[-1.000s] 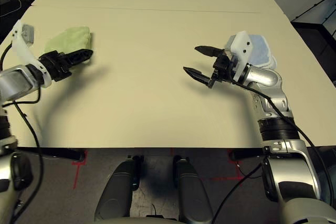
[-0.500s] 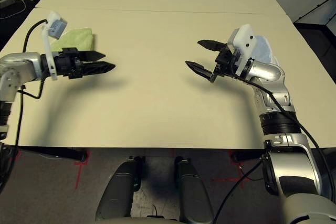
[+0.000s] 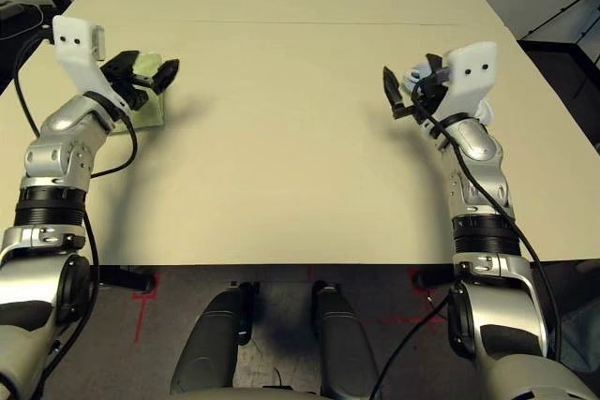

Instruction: Fold the towel and set it aside.

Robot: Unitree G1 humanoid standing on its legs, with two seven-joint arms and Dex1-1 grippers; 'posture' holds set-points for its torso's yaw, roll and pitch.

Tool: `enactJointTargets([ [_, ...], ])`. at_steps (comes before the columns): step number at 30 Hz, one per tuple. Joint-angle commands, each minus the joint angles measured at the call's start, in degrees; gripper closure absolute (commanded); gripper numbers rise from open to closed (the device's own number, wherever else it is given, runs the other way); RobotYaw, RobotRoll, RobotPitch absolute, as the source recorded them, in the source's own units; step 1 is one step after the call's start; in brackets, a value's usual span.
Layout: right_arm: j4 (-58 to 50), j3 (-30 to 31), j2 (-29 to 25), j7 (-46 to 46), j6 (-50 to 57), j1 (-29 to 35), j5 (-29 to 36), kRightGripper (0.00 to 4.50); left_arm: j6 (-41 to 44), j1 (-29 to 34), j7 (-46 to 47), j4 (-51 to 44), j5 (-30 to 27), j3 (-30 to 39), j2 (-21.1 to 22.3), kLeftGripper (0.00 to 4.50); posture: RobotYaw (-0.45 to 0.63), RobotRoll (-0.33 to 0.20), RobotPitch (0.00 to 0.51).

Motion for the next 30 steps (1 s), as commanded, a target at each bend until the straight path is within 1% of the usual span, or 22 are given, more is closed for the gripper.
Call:
enactJointTargets([
  [1, 1.1, -1.6, 1.5, -2.5, -1.8, 1.0, 0.6, 0.0, -4.1, 3.3, 6.3, -2.2, 2.6, 1.7, -2.7, 0.03, 0.07, 0.0, 0.138],
  [3, 1.2, -1.8, 2.3, -3.3, -4.4, 2.1, 0.3, 0.0, -6.3, 5.2, 7.8, -2.7, 3.9, 1.6, -3.5, 0.03, 0.07, 0.0, 0.135],
  [6, 0.7, -1.9, 3.5, -3.5, -8.2, 4.9, 0.4, 0.0, -8.9, 8.7, 4.7, -3.5, 5.6, -0.8, -3.3, 0.03, 0.07, 0.0, 0.135],
  [12, 1.6, -1.7, 2.9, -1.8, -12.0, 8.4, 0.5, 0.0, -10.6, 12.0, -0.9, -4.0, 5.0, -1.2, -2.4, 0.03, 0.06, 0.0, 0.138],
  [16, 2.3, -2.2, 1.9, -1.0, -11.7, 8.8, 1.4, 0.0, -11.1, 13.1, -4.1, -4.7, 3.6, -0.6, -2.0, 0.03, 0.06, 0.0, 0.14],
  [19, 2.4, -1.5, 1.0, 0.5, -10.3, 8.8, 1.2, 0.0, -11.1, 14.3, -5.2, -4.8, 3.4, -0.3, -1.9, 0.03, 0.05, 0.0, 0.141],
  [27, 2.5, -0.4, 0.7, 2.7, -7.0, 7.9, 1.6, 0.0, -8.2, 16.0, -4.8, -6.0, 2.2, 0.4, -2.7, 0.03, 0.06, 0.0, 0.146],
  [30, 1.7, 0.1, 1.1, 4.8, -5.0, 7.6, 3.0, 0.0, -7.9, 16.7, -4.7, -6.3, 1.9, 0.8, -2.6, 0.03, 0.06, 0.0, 0.146],
])
